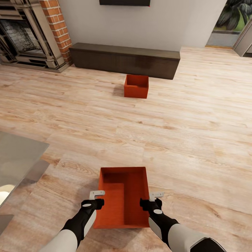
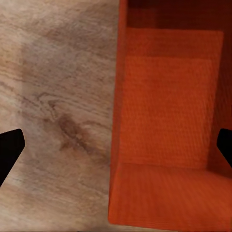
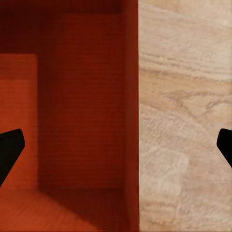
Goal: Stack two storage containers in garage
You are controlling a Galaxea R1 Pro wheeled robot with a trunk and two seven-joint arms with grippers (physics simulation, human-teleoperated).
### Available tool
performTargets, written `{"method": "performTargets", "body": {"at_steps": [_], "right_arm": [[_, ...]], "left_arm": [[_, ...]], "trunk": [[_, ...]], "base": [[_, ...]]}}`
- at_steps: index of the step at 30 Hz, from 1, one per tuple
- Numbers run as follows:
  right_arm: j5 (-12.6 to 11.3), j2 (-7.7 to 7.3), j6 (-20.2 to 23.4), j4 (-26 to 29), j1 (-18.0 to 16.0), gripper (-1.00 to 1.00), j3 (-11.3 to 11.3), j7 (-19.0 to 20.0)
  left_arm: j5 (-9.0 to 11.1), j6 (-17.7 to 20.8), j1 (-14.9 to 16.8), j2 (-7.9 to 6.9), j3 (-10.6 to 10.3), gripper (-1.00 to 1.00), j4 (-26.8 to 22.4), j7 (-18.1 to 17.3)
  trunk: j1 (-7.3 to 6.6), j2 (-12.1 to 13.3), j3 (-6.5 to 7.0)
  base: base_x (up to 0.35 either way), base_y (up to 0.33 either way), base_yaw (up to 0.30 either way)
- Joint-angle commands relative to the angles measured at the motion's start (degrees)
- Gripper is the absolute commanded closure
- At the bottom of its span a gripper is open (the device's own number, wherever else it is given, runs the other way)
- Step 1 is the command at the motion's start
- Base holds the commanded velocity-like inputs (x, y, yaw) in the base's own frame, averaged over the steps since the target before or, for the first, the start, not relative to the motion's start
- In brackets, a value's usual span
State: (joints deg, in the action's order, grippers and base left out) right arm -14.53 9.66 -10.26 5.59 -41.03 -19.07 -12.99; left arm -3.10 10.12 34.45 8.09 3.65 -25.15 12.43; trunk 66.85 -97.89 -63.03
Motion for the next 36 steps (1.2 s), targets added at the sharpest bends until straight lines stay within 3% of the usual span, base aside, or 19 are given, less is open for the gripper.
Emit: {"method": "performTargets", "body": {"at_steps": [1,36], "right_arm": [[-0.6,0.01,-0.2,-0.1,0.0,-1.0,-0.5,-0.2],[-0.8,0.01,-0.5,-0.1,0.0,-1.0,-0.5,-0.2]], "left_arm": [[-0.3,0.3,0.0,0.07,0.4,-1.0,-0.1,0.0],[-0.2,0.4,0.0,0.03,1.0,-1.0,-0.4,0.0]], "trunk": [[0.22,-0.4,-0.22],[7.91,-14.5,-6.5]], "base": [[0.0,0.0,0.0],[0.0,0.0,0.0]]}}
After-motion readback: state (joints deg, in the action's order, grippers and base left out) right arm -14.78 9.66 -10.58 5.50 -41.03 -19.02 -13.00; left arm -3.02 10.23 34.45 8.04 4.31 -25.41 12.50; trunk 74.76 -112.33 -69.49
